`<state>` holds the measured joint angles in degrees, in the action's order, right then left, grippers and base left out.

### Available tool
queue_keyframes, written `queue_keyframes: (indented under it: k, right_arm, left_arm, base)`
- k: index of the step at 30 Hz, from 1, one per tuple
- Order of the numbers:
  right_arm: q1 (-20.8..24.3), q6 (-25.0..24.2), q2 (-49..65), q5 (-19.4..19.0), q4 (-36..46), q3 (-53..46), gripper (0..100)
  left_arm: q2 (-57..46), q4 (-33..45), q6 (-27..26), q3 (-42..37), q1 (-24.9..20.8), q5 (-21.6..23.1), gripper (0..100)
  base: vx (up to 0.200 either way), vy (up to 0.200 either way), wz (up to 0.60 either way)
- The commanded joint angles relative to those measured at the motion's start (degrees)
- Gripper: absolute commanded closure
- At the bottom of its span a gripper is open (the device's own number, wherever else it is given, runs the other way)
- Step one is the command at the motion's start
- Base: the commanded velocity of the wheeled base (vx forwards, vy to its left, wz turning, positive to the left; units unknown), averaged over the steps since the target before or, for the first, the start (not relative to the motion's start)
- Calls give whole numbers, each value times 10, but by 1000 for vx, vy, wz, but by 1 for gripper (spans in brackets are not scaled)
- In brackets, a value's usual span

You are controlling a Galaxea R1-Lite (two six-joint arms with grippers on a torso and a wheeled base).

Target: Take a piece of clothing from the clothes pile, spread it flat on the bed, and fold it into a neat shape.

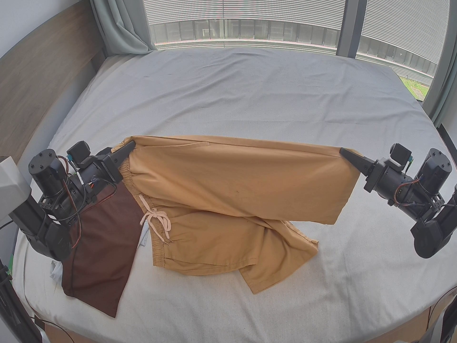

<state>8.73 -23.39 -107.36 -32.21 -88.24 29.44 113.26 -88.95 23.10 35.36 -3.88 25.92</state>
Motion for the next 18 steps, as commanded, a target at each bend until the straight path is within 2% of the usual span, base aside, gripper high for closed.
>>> queue_keyframes:
  k: [1, 18]
  right_arm:
    - [3, 0, -2, 0, -1, 1, 100]
    - [5, 2, -49, 4, 0, 52, 100]
  left_arm:
    - [8, -1, -2, 0, -1, 1, 100]
    - [42, -1, 3, 35, -4, -2, 100]
  base:
    - [0, 0, 0]
    - [0, 0, 0]
